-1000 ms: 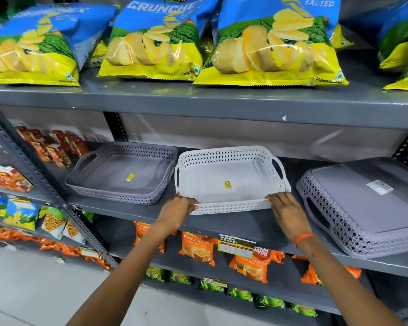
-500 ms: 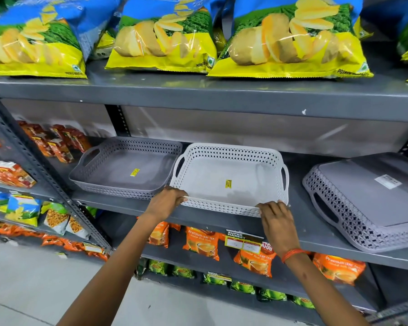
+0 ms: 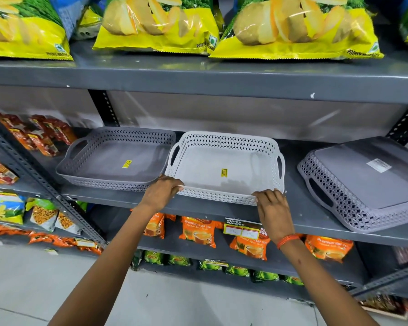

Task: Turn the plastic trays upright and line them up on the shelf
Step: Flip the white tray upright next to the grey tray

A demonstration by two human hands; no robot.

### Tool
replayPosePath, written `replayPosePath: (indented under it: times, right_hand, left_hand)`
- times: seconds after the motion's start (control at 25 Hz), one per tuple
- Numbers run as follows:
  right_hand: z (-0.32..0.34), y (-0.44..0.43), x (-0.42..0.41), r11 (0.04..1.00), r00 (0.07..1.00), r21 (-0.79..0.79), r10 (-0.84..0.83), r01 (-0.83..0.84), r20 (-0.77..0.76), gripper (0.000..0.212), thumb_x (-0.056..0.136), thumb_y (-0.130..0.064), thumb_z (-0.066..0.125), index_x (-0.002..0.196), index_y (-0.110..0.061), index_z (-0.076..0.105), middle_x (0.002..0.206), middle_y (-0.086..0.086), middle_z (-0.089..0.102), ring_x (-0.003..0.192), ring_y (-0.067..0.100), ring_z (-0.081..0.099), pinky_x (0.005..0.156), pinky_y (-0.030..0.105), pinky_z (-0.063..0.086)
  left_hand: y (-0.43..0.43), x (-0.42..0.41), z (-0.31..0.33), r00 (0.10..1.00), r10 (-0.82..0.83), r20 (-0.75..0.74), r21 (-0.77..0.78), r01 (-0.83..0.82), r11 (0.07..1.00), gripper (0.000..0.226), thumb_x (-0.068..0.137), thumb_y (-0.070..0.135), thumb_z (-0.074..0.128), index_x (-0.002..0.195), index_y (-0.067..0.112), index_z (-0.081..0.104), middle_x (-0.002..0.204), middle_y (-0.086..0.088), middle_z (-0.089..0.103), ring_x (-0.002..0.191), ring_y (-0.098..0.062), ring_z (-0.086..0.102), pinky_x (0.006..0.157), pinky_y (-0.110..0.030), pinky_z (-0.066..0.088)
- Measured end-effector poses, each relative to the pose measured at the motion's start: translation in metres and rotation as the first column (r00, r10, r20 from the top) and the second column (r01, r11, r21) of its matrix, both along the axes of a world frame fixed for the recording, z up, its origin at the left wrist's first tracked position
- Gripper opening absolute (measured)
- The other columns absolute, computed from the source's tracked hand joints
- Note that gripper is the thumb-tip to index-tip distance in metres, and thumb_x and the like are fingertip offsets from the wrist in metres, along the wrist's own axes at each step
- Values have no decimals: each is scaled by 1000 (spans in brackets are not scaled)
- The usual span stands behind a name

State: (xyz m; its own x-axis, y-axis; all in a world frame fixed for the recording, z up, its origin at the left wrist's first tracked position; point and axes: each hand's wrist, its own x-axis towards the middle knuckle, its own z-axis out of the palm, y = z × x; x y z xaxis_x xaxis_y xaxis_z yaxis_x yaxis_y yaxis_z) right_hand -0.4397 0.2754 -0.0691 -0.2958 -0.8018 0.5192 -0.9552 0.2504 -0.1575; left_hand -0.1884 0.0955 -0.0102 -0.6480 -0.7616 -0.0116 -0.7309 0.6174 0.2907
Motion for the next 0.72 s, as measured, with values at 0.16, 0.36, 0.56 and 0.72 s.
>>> replayPosePath:
  times: [0.16,0.36,0.56,0.72]
  right_hand:
    - [-1,-1,0,1000,1000,-11,9,-9,8,23,80,3,60,98,-8,65,88,12,69,83,35,61,98,36,32]
    - [0,-3,-2,1000,1000,16,14,-14,13,27,76,9,64,98,-6,65,86,13,68,82,34,63,104,37,27]
    - [9,8,-2,997,994,17,70,-71,80,27,90,-10,48,115,-9,58,108,10,66,103,29,59,113,41,29]
    - [27,35,-24,998,988,-68,2,8,154,38,92,-21,29,121,-9,50,118,10,58,112,28,50,115,45,27]
  left_hand:
    - [-1,1,-4,1000,-14,-15,-27,13,1000,25,97,22,50,117,13,63,115,-13,68,111,-31,58,90,-45,54]
    - [-1,3,-10,998,-27,-49,-45,25,999,22,96,19,53,113,13,66,108,-13,71,105,-32,61,84,-45,56]
    - [7,-5,-5,996,-66,-59,-69,62,996,32,92,29,59,122,18,61,125,-6,66,117,-28,57,99,-43,48]
    - [41,-65,8,951,-232,-206,-223,185,957,36,90,26,62,123,11,60,127,-8,65,126,-28,53,112,-47,36]
